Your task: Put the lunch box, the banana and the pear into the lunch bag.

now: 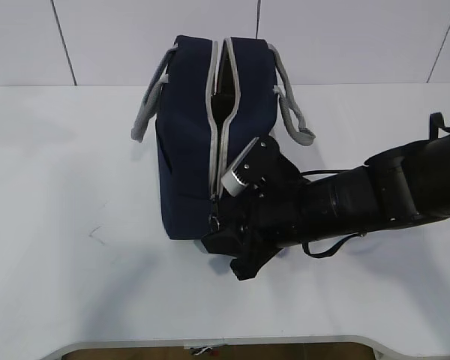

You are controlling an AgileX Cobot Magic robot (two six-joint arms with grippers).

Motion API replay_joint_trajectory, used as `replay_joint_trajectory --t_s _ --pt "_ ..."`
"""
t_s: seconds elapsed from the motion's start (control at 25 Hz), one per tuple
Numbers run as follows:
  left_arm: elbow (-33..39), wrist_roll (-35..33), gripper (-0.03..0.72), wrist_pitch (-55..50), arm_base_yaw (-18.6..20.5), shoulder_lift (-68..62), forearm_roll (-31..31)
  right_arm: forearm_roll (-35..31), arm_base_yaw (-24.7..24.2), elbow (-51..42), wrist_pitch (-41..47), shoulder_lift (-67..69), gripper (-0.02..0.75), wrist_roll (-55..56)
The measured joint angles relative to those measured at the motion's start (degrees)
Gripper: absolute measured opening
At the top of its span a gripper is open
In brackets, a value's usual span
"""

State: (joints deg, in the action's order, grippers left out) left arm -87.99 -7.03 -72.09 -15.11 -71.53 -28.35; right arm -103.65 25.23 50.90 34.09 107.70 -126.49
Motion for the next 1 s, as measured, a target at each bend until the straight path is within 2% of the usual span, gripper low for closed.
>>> replay_joint_trajectory --t_s 0.8,1.0 --pt "0.0 0.0 0.278 0.0 0.0 0.0 0.0 0.0 0.0 0.0 -0.4 0.0 0.237 6.6" --pt "0.0 0.0 0.276 0.0 0.0 0.0 0.0 0.0 0.0 0.0 -1.4 0.0 0.159 8.0"
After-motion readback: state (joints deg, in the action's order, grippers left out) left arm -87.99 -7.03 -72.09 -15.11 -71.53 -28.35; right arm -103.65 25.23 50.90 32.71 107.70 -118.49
